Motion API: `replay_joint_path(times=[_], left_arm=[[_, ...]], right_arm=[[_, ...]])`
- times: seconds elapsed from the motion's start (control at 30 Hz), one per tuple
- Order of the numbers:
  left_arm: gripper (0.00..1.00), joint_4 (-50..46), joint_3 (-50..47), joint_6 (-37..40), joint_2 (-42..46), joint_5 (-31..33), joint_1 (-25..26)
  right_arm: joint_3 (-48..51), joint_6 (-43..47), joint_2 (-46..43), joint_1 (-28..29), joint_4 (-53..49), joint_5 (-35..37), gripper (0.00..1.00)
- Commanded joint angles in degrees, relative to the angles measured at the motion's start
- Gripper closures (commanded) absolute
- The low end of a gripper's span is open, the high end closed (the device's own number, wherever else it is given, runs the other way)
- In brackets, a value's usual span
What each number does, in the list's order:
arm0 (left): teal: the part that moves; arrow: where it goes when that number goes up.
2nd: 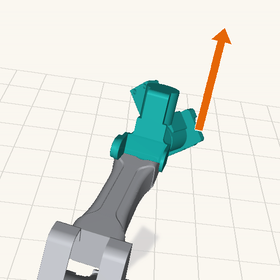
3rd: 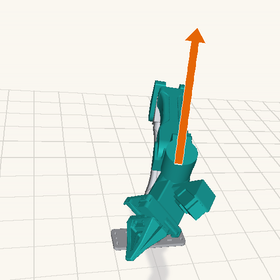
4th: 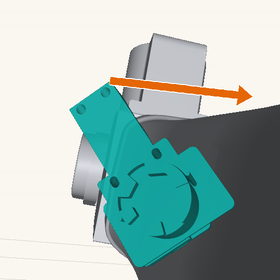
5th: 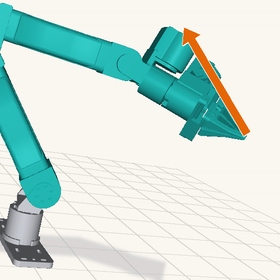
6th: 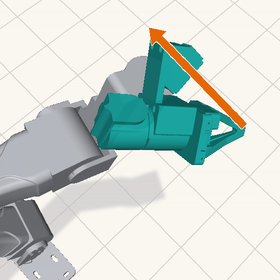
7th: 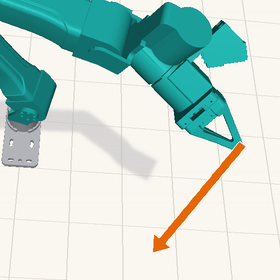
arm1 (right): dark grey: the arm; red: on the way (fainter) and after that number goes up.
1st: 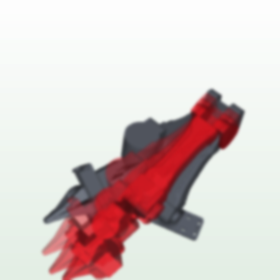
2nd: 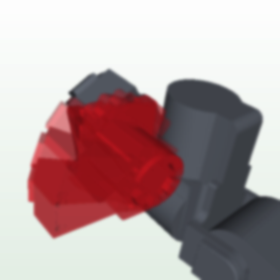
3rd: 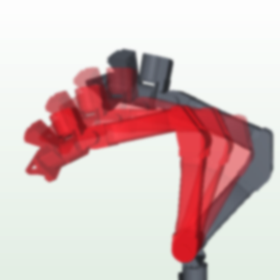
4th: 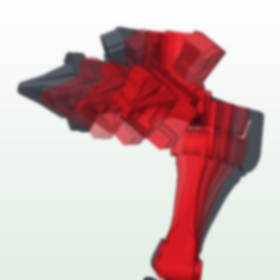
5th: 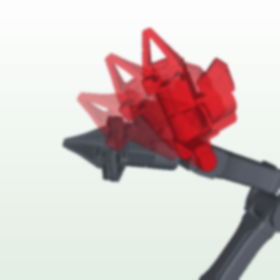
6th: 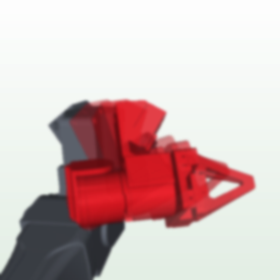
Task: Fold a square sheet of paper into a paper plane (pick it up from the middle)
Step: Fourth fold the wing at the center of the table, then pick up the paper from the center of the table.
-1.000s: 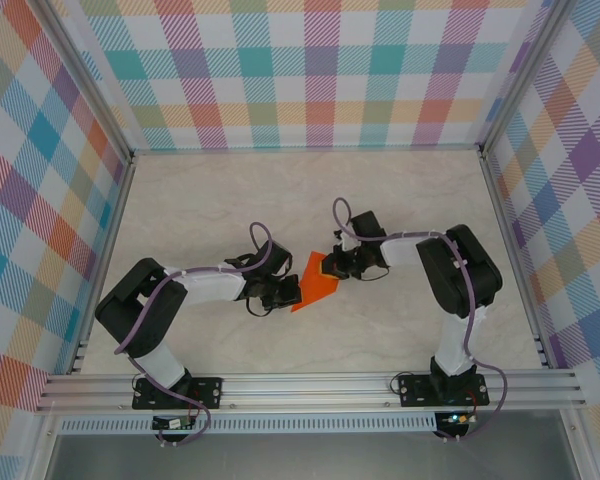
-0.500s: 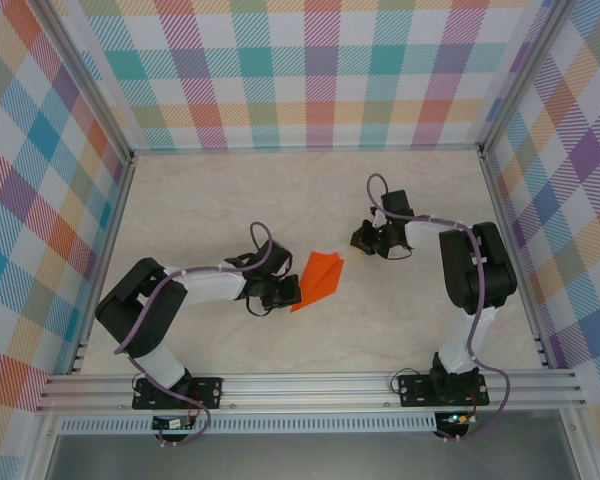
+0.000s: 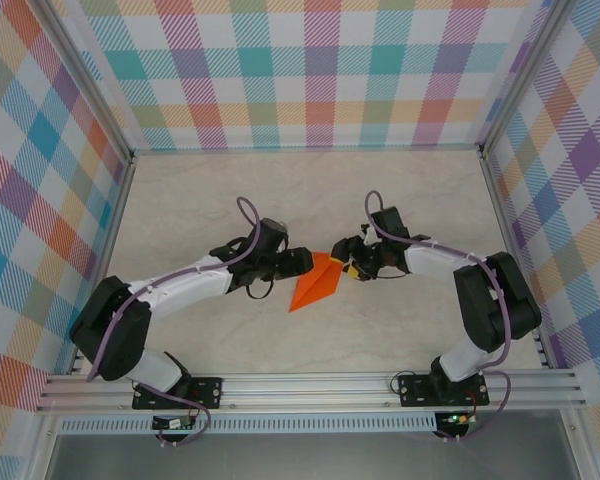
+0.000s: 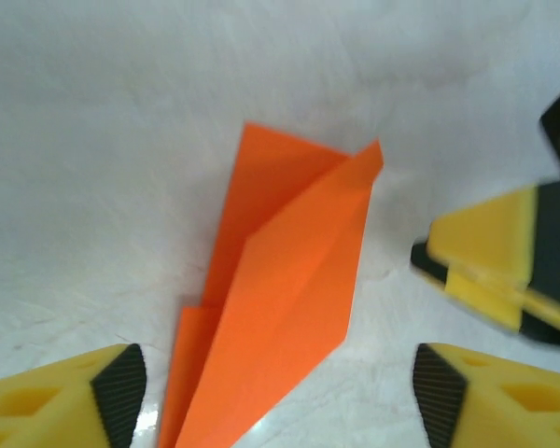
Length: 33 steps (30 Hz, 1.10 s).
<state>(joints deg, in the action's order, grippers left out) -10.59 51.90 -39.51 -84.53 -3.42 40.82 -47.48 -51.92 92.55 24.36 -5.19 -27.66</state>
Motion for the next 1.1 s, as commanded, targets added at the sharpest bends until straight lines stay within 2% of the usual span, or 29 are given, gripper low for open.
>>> replay_joint_path(times=[0.0,0.03,0.17,0.43,1.07], left_arm=[[0.04,-3.0,-0.6,0.0,2.7,7.9,-1.1],[0.00,-3.6,-0.8,-0.3,3.3,9.0,-1.3],[0.00,-4.8,-1.6,-0.6,4.8,9.6,-2.9],[0.00,-6.2,-3.5,-1.8,5.0,7.1,-5.1],[0.00,-6.1,-5.8,-3.0,5.9,4.1,-7.7]], right_arm=[[-0.5,-3.9,1.8,2.2,2.6,0.3,0.42],[-0.5,-4.2,2.5,2.9,3.3,0.4,0.42],[-1.3,-4.9,5.2,4.5,5.6,0.1,0.46],[-3.0,-4.4,8.4,6.6,6.8,0.3,0.52],[-1.7,-5.1,11.1,7.1,17.3,-2.3,0.55]])
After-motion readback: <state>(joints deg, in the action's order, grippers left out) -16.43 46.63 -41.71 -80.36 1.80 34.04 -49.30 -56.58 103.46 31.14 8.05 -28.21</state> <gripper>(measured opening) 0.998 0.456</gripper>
